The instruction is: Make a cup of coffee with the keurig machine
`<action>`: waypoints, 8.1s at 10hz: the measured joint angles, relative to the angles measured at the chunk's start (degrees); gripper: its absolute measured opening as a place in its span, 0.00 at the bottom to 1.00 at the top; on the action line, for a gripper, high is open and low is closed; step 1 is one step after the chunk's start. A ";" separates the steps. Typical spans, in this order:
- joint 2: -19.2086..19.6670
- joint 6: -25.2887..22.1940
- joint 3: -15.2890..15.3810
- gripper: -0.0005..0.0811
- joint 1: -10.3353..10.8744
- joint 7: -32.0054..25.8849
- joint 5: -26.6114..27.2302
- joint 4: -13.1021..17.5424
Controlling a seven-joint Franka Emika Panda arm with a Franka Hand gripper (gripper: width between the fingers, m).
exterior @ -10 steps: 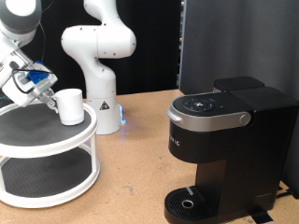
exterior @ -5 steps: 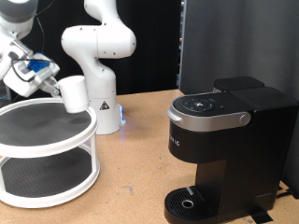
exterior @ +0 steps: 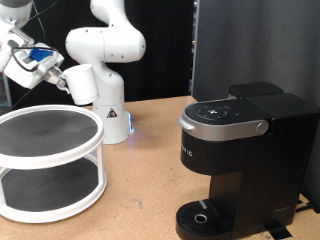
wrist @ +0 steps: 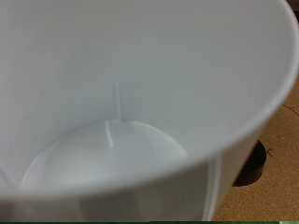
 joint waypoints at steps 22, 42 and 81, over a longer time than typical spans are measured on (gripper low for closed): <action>8.23 30.93 22.11 0.09 12.63 8.47 28.06 -5.46; 29.94 40.43 26.45 0.09 18.74 -3.92 47.37 0.09; 46.12 47.68 42.24 0.09 19.01 -22.35 76.24 11.07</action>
